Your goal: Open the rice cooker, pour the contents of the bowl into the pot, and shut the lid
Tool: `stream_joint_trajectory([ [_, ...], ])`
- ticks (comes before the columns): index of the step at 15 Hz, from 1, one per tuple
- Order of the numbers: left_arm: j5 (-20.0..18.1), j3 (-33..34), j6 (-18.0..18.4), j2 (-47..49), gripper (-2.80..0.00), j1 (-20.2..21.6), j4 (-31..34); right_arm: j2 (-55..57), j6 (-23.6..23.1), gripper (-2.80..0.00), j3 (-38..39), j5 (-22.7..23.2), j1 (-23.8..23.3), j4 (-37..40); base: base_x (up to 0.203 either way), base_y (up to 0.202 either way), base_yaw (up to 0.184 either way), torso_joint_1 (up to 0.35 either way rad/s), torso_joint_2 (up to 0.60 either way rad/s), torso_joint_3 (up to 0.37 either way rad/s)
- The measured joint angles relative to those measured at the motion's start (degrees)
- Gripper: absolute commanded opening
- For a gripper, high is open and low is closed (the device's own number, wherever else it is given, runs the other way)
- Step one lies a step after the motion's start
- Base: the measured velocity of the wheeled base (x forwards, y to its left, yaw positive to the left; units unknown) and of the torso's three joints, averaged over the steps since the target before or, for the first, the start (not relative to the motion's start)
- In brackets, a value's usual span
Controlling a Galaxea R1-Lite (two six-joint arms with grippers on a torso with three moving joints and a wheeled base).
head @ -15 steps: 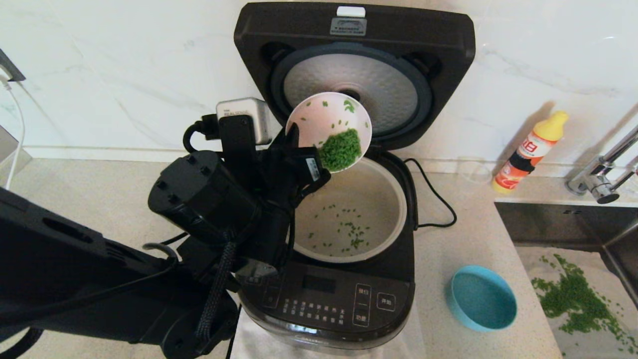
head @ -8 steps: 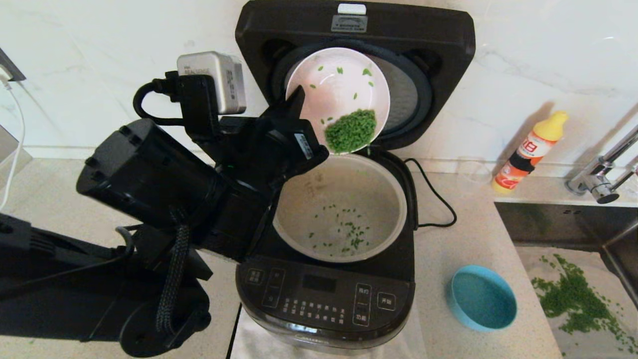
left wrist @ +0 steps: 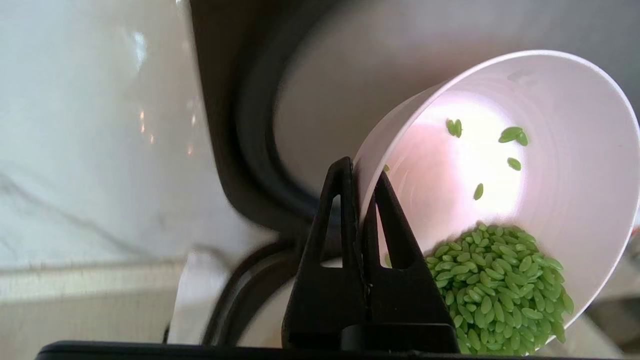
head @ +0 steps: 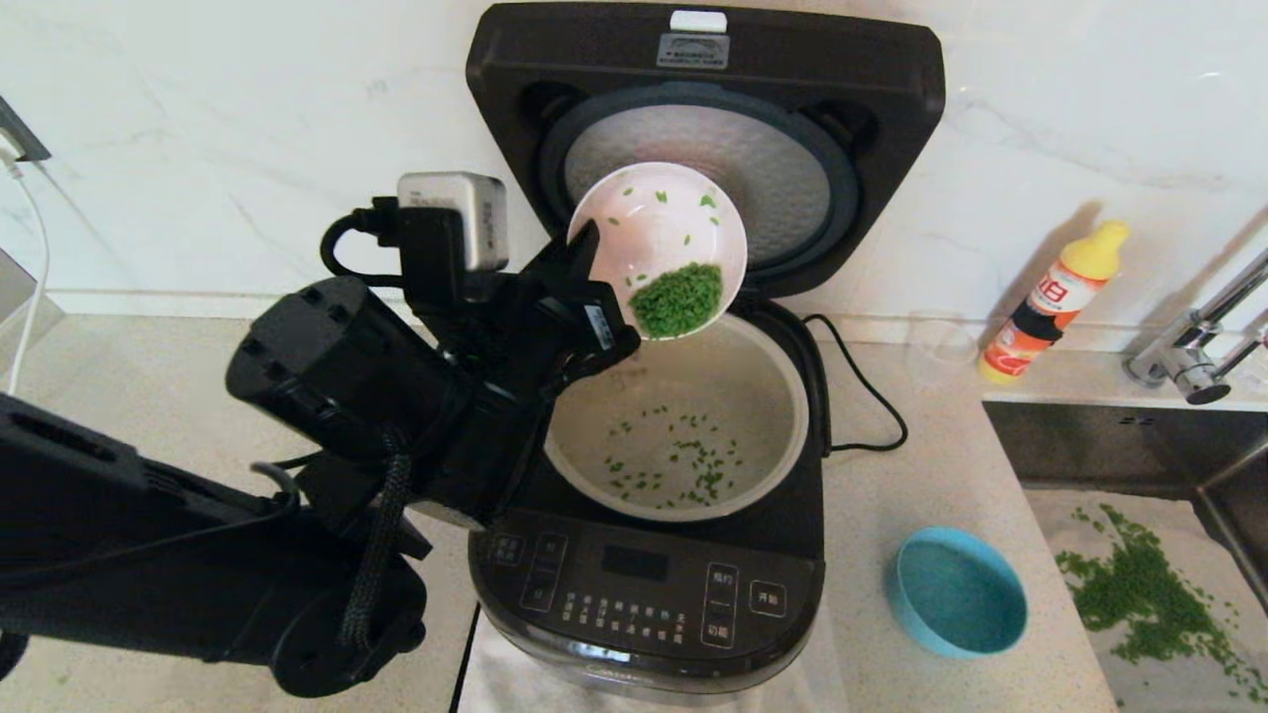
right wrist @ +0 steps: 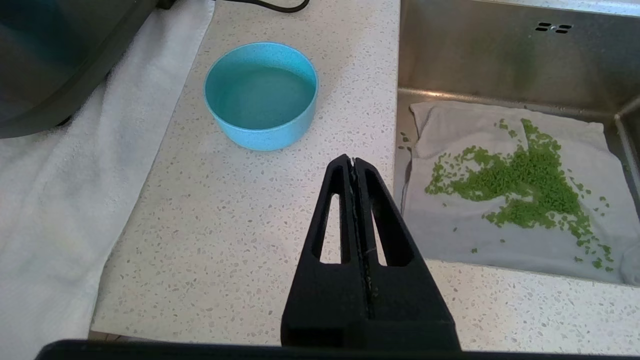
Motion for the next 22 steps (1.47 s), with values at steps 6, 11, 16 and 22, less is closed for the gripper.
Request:
stream_joint_trajectory([
  [6,0.3,-0.5,0.6,5.8,-2.8,0.7,0.0,0.0,0.0,-2.8,0.0,0.0,0.0,0.0,0.0,0.0,0.0,0.0,0.0,0.0],
  [11,0.5,-0.9,0.6,4.8,-2.8,0.9,-0.1,0.0,0.0,-2.8,0.0,0.0,0.0,0.0,0.0,0.0,0.0,0.0,0.0,0.0],
  [16,1.2,-0.8,0.8,4.9,-2.8,0.9,0.1,0.0,0.0,-2.8,0.0,0.0,0.0,0.0,0.0,0.0,0.0,0.0,0.0,0.0],
  [22,1.5,-0.4,0.9,5.2,-2.8,1.3,0.1,0.0,0.0,-2.8,0.0,0.0,0.0,0.0,0.0,0.0,0.0,0.0,0.0,0.0],
])
